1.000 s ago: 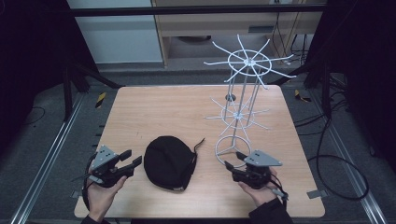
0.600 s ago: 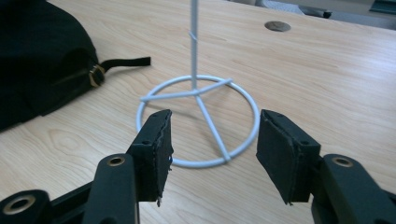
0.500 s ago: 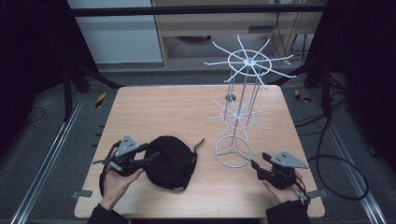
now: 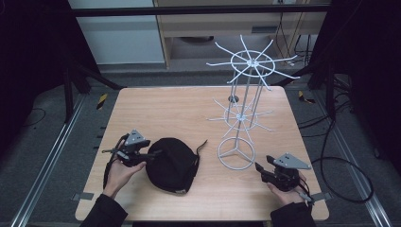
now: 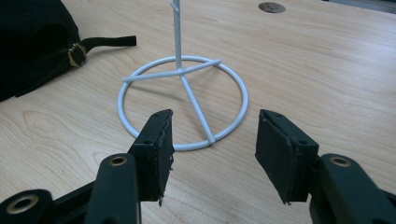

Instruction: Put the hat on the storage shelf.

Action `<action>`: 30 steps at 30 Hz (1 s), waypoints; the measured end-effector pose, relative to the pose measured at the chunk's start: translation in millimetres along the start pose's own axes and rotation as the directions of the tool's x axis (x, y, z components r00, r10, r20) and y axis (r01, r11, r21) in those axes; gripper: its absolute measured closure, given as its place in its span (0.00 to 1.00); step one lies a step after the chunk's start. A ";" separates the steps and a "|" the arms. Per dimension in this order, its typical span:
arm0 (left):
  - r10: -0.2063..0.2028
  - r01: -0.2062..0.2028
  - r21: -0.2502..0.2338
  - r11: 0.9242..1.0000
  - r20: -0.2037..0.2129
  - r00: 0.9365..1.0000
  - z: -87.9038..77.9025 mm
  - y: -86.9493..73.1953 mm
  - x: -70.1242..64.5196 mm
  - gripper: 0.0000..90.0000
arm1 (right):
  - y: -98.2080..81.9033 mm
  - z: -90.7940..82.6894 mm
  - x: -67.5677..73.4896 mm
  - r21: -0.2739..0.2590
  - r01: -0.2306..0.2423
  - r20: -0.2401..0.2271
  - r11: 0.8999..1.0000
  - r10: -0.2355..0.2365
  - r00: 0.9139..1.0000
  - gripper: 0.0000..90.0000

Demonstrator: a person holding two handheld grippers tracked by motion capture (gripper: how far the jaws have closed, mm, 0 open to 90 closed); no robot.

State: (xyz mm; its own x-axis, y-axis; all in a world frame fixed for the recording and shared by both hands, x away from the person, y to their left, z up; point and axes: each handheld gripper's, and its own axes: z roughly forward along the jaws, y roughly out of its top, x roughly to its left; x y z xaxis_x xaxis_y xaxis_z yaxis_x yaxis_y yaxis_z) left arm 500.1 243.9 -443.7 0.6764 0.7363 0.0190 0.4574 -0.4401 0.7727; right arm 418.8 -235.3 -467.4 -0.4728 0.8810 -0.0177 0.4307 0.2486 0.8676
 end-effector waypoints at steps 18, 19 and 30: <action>-0.031 0.030 0.040 0.999 0.046 0.998 6.5 -6.8 -4.0 0.96 | -3.6 0.2 -7.7 0.011 -0.025 0.013 1.000 0.024 1.000 0.52; -0.031 0.029 0.024 0.999 0.052 0.998 2.2 -6.6 -4.6 0.96 | -4.3 0.3 -9.1 0.010 -0.020 0.019 1.000 0.020 1.000 0.52; -0.024 0.034 -0.187 0.982 0.053 0.998 -50.2 -1.1 -12.4 0.97 | -9.8 -1.3 -18.2 0.015 -0.038 0.044 0.999 0.038 0.998 0.52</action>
State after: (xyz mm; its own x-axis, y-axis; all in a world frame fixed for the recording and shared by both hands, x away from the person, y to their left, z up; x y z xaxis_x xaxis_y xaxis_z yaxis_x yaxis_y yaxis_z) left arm 462.2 261.1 -412.9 0.6948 0.7185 -0.0333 0.3639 -0.3112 0.8779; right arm 422.2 -254.2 -474.9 -0.4218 0.9067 -0.0070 0.4600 0.2207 0.8600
